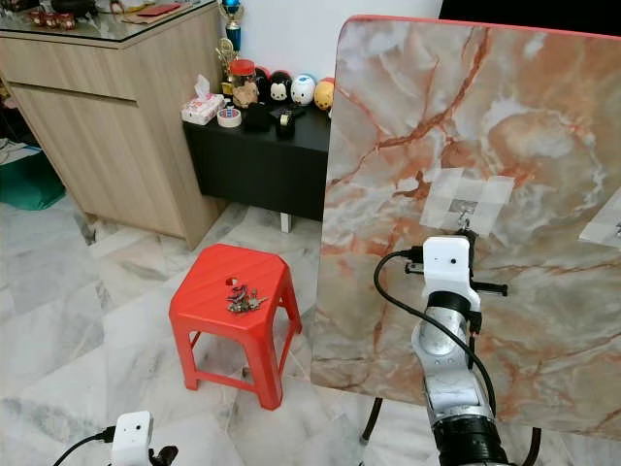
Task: Hang keys on a hook
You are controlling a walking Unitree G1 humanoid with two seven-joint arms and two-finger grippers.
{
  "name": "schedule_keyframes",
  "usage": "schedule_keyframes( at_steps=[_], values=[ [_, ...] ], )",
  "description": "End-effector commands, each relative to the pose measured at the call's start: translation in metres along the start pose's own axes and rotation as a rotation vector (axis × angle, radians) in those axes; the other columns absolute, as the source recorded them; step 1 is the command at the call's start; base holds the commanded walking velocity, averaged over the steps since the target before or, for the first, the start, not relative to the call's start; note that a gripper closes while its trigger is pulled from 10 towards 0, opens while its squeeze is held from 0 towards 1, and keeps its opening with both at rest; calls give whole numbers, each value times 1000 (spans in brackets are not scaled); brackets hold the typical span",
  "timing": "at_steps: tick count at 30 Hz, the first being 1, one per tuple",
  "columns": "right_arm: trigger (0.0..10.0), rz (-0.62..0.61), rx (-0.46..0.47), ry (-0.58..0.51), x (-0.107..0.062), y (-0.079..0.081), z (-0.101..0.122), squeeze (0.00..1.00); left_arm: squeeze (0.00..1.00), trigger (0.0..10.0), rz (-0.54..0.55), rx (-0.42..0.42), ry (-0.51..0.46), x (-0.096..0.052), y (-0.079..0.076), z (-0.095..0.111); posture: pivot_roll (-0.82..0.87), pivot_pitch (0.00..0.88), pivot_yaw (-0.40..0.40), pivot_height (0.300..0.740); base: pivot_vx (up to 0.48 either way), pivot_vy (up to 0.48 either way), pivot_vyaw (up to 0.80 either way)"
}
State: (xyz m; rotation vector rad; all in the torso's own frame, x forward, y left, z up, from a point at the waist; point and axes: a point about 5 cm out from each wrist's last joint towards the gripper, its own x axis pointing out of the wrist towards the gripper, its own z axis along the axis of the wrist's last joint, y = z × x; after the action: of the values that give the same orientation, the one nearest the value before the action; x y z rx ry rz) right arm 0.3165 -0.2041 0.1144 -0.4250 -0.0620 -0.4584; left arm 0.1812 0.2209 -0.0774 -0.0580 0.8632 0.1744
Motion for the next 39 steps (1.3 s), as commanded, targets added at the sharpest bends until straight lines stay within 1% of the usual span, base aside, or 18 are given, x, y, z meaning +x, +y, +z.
schedule_keyframes(
  at_steps=[1,6,17,22,27,31,39],
  values=[
    [10000,-11,-22,-10,5,-2,4,0,0,10000,-8,3,19,0,-2,-3,-11,0,-40,740,0,0,0],
    [10000,-20,-68,-11,7,-2,4,0,0,10000,-9,1,19,0,-2,-3,-9,0,-42,740,0,0,0],
    [10000,-23,-101,-29,9,0,7,0,0,10000,-13,4,20,0,-2,-3,-10,0,-41,740,0,0,0],
    [10000,-19,-133,-31,9,1,8,0,0,10000,-16,4,21,0,-2,-3,-10,0,-42,740,0,0,0],
    [10000,-18,-168,-23,9,1,6,0,0,10000,-17,3,21,0,-3,-3,-9,0,-43,740,0,0,0],
    [10000,-14,-171,-15,10,1,5,0,0,10000,-19,2,21,0,-3,-3,-12,0,-43,740,0,0,0],
    [10000,-6,-206,-8,9,2,4,0,0,10000,-20,1,22,0,-3,-3,-11,0,-45,740,0,0,0]
  ],
)
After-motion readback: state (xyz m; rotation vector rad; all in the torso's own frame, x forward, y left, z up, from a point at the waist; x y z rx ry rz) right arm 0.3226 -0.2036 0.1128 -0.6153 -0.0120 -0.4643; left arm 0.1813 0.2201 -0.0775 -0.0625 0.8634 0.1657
